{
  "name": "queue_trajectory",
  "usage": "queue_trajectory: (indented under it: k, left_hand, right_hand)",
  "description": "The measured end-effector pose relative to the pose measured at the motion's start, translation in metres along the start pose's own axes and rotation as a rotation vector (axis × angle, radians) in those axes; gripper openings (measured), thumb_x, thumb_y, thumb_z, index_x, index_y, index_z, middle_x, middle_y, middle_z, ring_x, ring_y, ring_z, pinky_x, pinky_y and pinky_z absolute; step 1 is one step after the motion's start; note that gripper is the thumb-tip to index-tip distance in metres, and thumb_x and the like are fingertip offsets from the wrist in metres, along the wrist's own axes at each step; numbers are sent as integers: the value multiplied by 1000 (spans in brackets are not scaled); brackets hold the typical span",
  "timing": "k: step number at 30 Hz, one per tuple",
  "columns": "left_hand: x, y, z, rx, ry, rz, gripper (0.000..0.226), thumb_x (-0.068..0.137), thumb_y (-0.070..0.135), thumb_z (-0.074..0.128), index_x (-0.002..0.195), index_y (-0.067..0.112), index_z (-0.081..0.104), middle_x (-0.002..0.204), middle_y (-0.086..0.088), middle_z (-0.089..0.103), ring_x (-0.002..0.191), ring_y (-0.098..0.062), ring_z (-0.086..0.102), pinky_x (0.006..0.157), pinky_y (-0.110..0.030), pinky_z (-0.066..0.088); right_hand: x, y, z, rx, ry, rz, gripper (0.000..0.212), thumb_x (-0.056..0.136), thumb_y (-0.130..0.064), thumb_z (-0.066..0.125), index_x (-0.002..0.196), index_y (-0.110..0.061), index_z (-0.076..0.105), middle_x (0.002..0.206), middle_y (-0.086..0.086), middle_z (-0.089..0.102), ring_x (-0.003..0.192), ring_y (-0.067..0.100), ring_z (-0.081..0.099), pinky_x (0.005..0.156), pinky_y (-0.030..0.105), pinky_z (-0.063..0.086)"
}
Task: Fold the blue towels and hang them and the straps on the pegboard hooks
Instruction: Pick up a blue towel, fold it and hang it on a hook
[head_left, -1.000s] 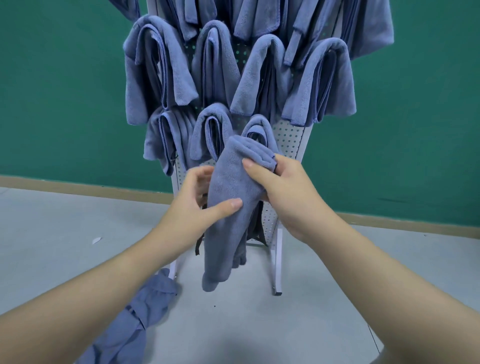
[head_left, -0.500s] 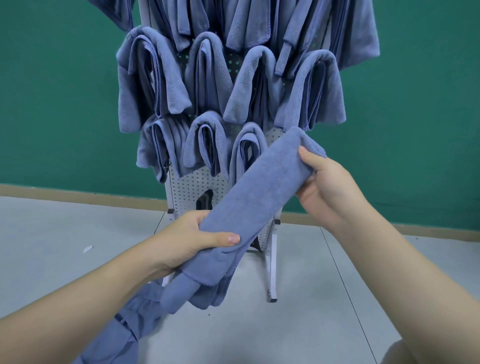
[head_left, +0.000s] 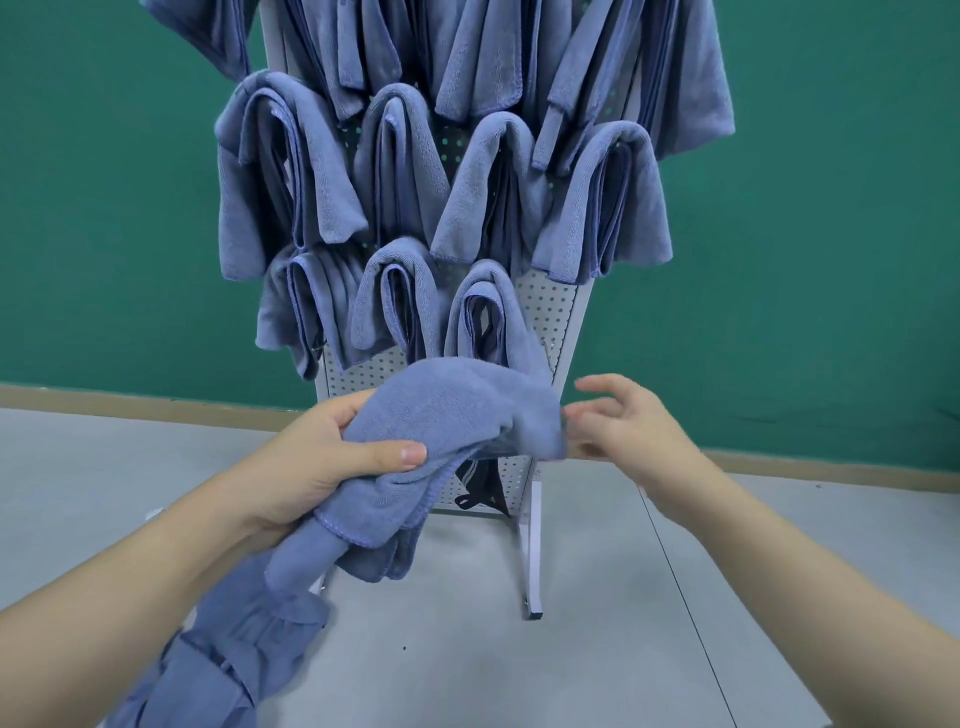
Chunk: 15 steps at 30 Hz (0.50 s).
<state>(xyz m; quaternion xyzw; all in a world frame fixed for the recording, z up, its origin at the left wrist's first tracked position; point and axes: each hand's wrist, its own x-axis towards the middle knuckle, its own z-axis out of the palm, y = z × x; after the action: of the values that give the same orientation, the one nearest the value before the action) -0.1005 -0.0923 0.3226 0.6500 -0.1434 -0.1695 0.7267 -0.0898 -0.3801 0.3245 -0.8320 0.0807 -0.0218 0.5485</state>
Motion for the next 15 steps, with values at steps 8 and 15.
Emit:
queue_trajectory:
  k: [8,15]
  left_hand:
    - [11,3,4,-92,-27,11,78,31,44,104,101,20,80,101,-10,77,80,-19,74,65,-27,59]
    - [22,-5,17,-31,-181,-37,78,48,42,101,116,16,74,114,-18,73,94,-28,70,76,-35,60]
  right_hand:
    - [-37,-9,40,-362,-136,-601,97,85,-24,80,162,-35,21,154,-36,29,145,-14,26,115,8,24]
    - [-30,-13,47,-277,97,-666,75,76,-8,61,149,-23,52,140,-9,61,129,10,56,106,37,49]
